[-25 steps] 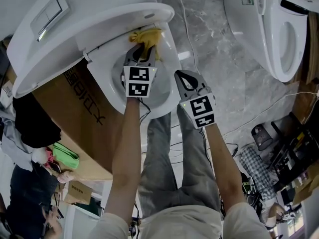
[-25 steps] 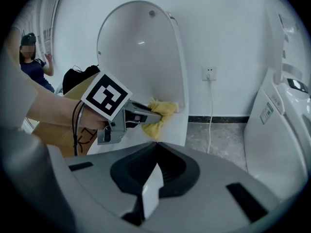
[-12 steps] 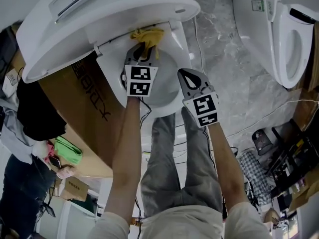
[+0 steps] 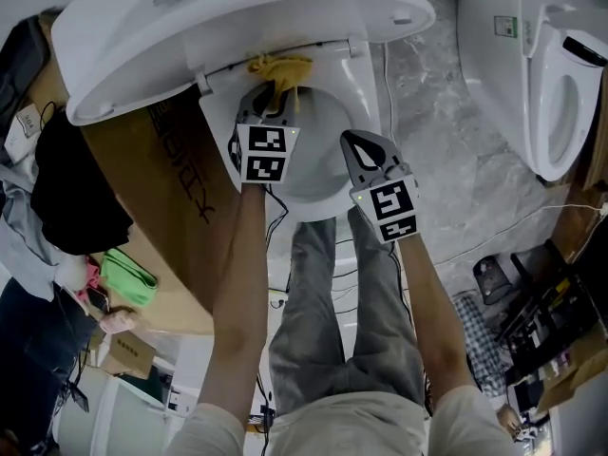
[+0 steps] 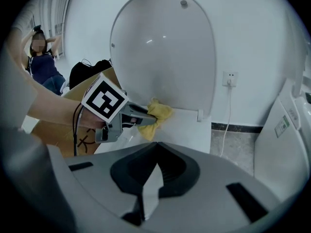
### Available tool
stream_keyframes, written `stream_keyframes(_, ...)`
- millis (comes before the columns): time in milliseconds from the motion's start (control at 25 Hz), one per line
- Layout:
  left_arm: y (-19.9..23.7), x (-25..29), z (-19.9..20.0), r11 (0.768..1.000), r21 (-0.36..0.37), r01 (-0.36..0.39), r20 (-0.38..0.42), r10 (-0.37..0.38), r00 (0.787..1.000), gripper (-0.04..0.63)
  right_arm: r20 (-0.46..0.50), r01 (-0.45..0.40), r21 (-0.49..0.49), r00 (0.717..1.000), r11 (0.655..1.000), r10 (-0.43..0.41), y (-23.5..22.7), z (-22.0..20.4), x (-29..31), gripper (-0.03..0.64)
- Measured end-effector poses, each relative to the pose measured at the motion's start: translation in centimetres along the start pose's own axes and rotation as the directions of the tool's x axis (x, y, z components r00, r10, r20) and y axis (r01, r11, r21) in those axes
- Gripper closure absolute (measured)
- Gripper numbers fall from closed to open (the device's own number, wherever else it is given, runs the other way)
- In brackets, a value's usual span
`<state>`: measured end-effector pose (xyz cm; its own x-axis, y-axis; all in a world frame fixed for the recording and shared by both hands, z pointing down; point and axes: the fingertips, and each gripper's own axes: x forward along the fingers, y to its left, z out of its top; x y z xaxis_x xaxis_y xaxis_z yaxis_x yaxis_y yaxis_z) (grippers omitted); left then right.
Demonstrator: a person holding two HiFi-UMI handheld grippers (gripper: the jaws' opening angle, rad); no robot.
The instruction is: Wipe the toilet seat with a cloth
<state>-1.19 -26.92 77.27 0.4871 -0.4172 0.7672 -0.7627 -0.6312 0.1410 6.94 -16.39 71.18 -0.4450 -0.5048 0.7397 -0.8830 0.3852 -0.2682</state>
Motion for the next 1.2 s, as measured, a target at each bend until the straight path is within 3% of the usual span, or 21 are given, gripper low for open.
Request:
stream_keyframes(760,5.7,-3.9,-3.8,0.991,-0.098,-0.091,-0.010,0.091,0.996,0.512,-0.022,-0.057,-0.074,0.998,0.996,0.056,4.1,1.1,1.9,0.609)
stream_keyframes(1200,7.8,-6.3,-6.5,0.973,-0.166,-0.157,-0.034,0.154,0.988,0.512,-0.032,-0.097,-0.110,0.995,0.989,0.094,6.4,1.2,2.3,0.609)
